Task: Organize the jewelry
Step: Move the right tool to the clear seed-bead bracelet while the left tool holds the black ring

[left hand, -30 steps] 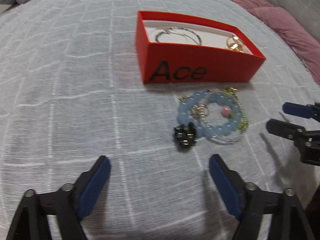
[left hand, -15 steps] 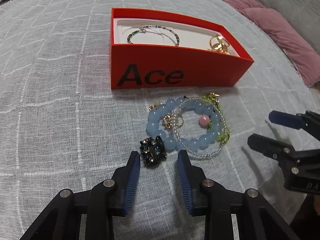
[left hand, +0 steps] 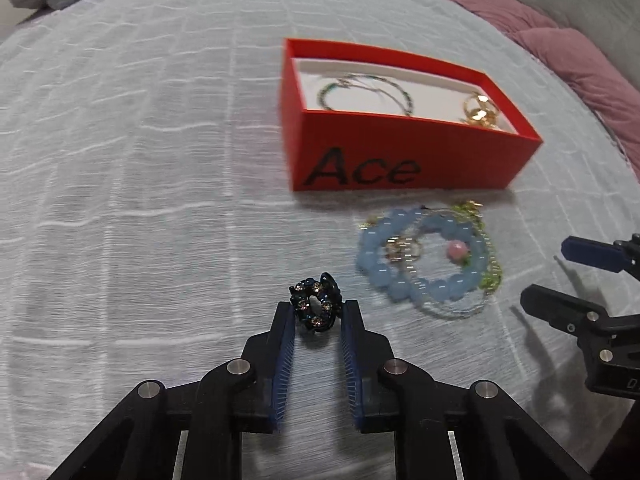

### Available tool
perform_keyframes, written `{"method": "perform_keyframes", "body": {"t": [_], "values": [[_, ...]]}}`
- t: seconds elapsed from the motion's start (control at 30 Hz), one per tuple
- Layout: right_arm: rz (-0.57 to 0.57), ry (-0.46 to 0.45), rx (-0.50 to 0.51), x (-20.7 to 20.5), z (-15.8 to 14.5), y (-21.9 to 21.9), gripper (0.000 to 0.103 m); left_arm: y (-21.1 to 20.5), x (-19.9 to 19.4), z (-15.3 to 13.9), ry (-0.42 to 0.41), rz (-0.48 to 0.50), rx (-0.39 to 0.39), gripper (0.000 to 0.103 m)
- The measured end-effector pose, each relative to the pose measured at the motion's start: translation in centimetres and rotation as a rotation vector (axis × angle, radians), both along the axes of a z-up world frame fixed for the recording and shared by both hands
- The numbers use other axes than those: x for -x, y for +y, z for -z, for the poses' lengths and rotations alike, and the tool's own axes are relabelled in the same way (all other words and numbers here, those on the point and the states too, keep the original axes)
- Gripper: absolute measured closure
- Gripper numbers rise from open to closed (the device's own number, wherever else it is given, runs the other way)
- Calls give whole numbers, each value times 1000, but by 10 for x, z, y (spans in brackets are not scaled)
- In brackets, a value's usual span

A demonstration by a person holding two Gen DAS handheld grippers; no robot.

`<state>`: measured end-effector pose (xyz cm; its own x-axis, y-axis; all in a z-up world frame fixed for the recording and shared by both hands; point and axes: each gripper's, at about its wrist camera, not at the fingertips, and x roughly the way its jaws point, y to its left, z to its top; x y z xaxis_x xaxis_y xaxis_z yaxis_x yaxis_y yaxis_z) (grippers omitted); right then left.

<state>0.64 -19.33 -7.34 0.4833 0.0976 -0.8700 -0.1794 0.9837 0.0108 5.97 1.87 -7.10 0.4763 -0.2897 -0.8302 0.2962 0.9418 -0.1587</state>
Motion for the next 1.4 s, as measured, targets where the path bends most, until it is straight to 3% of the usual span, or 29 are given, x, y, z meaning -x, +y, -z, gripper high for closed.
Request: {"method": "perform_keyframes", "body": {"t": [0.2, 0.43, 1.03, 1.2, 1.4], "values": [[-42, 0, 0, -3, 2, 18, 30, 12, 1, -1, 7, -22, 4, 85], [-84, 7, -76, -11, 2, 39, 30, 15, 3, -2, 2, -25, -6, 84], [-100, -29, -29, -26, 13, 74, 30, 19, 4, -3, 6, -27, 0, 84], [-105, -38, -16, -25, 11, 72, 42, 20, 3, -3, 8, -31, 0, 84], [-117, -39, -31, -23, 9, 69, 47, 18, 2, -4, 5, -28, 1, 84]]}}
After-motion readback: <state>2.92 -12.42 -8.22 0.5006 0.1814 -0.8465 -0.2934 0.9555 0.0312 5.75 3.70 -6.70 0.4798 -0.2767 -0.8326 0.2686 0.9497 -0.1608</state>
